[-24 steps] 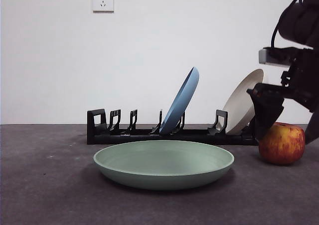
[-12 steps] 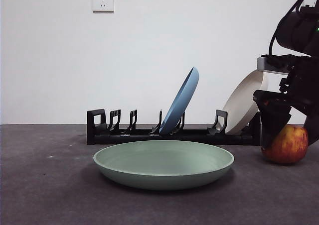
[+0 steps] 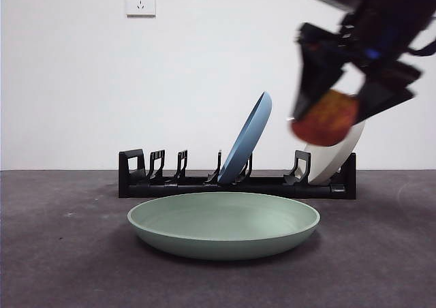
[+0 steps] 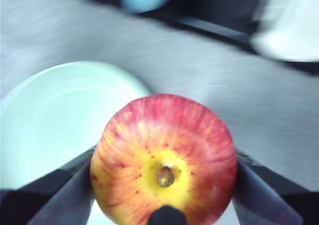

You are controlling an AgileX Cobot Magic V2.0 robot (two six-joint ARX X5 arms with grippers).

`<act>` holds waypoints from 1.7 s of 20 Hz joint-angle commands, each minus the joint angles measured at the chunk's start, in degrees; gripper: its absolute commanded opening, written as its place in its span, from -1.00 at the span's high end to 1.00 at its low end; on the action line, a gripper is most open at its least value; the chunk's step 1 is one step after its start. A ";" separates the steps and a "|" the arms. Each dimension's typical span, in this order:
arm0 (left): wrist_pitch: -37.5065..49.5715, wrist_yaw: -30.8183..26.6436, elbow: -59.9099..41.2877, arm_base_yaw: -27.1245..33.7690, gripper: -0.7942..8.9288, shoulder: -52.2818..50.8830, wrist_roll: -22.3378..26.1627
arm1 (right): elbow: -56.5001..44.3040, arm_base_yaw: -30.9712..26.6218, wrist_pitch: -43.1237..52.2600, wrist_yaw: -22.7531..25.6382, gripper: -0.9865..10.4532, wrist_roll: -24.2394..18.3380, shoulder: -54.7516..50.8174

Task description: Take the green plate from the plate rack,put the plate on the table,take the apple from the table,put the apple in the plate

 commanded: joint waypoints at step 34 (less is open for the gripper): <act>-4.81 -0.04 -0.04 -0.02 -0.07 0.02 -0.35 | 0.31 15.30 -5.44 4.26 -0.22 2.58 -2.51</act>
